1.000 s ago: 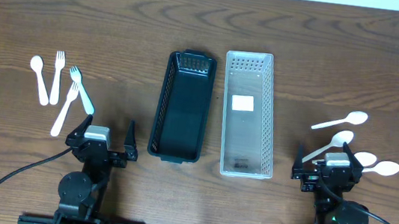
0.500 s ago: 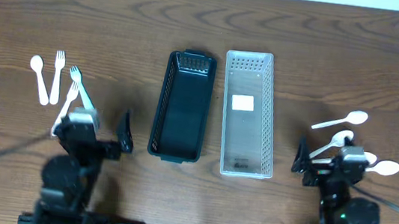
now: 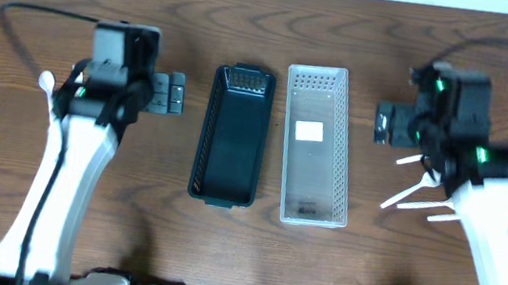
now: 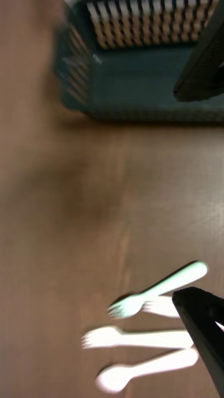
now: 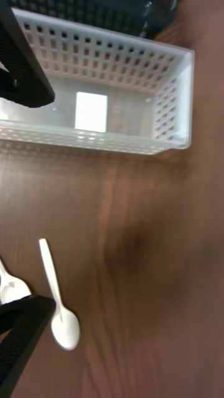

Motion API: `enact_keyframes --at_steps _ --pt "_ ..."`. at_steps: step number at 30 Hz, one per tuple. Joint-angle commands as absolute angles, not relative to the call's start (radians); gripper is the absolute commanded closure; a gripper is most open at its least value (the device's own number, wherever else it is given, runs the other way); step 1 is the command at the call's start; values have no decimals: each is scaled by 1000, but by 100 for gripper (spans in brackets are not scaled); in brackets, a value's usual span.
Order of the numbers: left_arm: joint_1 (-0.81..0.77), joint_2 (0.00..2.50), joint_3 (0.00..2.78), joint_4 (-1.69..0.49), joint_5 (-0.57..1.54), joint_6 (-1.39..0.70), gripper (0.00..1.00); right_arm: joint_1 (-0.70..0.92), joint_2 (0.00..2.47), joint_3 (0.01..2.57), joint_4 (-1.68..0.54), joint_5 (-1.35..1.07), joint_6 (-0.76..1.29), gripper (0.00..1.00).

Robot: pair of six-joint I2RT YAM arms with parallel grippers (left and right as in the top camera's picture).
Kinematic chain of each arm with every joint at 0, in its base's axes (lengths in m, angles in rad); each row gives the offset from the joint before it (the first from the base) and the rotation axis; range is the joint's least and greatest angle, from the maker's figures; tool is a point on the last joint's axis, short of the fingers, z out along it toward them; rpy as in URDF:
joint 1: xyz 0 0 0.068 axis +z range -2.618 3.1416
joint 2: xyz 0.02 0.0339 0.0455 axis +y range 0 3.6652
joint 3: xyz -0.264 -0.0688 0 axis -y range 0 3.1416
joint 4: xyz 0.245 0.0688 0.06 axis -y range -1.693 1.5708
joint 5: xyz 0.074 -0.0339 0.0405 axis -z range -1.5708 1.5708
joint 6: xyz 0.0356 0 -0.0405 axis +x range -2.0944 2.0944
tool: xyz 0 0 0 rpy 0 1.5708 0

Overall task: Pack container
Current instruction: 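Push the black and white baskets together with both grippers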

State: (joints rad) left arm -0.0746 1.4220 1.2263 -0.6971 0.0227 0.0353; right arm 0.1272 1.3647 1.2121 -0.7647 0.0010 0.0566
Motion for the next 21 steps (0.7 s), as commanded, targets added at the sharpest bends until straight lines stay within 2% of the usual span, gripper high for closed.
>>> enact_keyframes --at_steps 1,2,3,4,5,6,8,11,13,15,21 --pt "-70 1521 1250 -730 15 55 2 118 1481 1286 -797 -42 44 4" --pt "-70 1547 1250 -735 15 56 2 118 1511 1286 -794 -41 44 19" --pt "-70 1567 1250 -736 15 56 3 118 1538 1286 -793 -41 44 40" --pt "-70 1588 1250 -736 15 56 15 118 1559 1286 -793 -41 44 59" --pt "-70 1602 1250 -736 15 56 27 118 1582 1286 -793 -41 44 71" --pt "-70 1617 1250 -736 15 56 38 118 1600 1286 -793 -41 44 76" --pt "-70 1644 1250 -736 15 56 59 118 1637 1285 -794 -41 44 79" --pt "-70 1687 1248 -740 16 55 78 118 1684 1285 -800 -42 45 85" --pt "-70 1717 1248 -752 16 38 90 119 1718 1282 -802 -41 52 94" --pt "-71 1743 1248 -767 17 13 94 119 1745 1279 -806 -42 62 97" --pt "-79 1800 1247 -816 126 -5 94 123 1805 1279 -829 -44 94 98"
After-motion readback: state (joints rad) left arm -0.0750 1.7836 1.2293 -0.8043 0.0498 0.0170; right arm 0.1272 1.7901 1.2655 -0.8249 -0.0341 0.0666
